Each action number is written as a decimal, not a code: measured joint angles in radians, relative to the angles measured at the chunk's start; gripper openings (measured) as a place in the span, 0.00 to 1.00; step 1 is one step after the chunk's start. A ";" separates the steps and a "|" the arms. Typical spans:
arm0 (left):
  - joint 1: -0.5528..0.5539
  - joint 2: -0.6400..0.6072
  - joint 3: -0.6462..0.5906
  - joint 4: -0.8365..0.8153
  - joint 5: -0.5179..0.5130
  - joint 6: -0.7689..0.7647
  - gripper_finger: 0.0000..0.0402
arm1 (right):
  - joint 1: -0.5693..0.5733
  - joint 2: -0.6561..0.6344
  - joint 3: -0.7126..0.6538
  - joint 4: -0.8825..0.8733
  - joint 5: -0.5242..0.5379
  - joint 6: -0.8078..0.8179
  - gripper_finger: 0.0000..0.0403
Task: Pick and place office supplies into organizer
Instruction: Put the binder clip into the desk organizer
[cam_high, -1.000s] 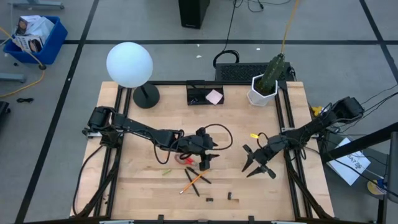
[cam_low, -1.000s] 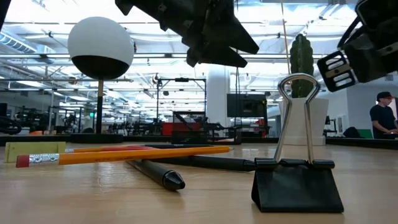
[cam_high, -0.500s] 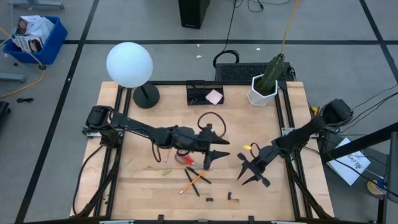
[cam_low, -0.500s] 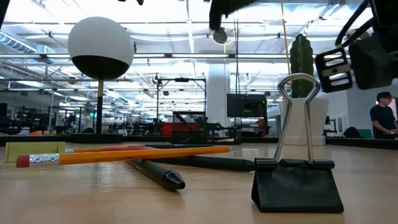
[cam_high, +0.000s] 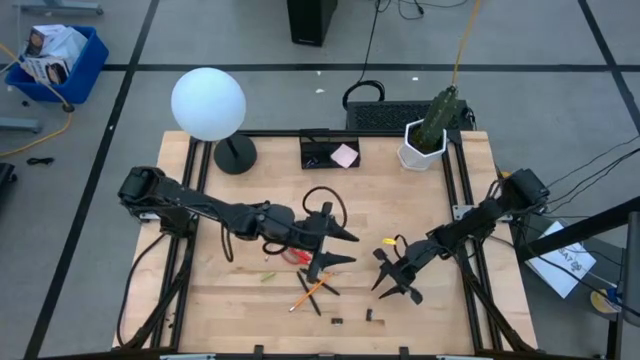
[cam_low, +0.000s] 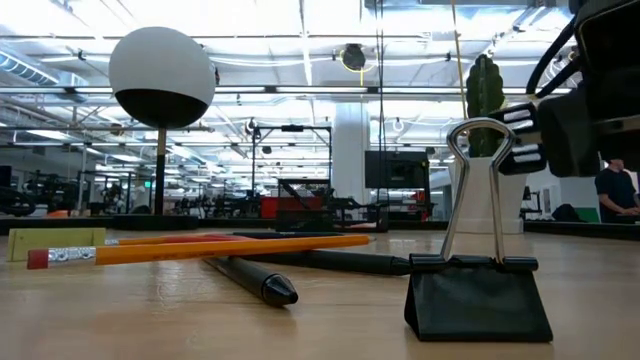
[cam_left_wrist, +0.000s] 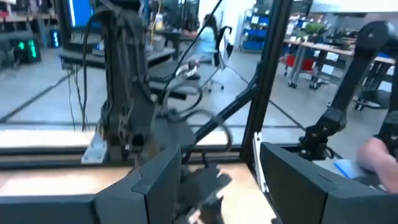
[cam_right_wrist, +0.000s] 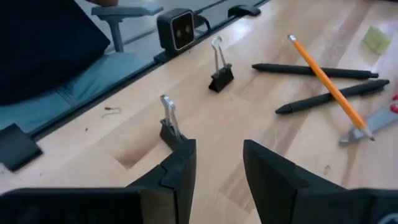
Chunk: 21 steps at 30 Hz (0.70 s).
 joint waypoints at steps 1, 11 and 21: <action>-0.001 0.000 0.000 0.000 0.000 0.001 0.57 | 0.000 0.010 0.000 0.018 -0.001 0.006 0.31; -0.005 0.002 0.000 -0.059 -0.268 -0.030 0.57 | 0.063 0.113 0.047 0.100 -0.005 0.000 0.31; -0.031 0.002 0.000 -0.124 -0.353 -0.084 0.57 | 0.078 0.216 0.131 0.100 -0.005 -0.035 0.31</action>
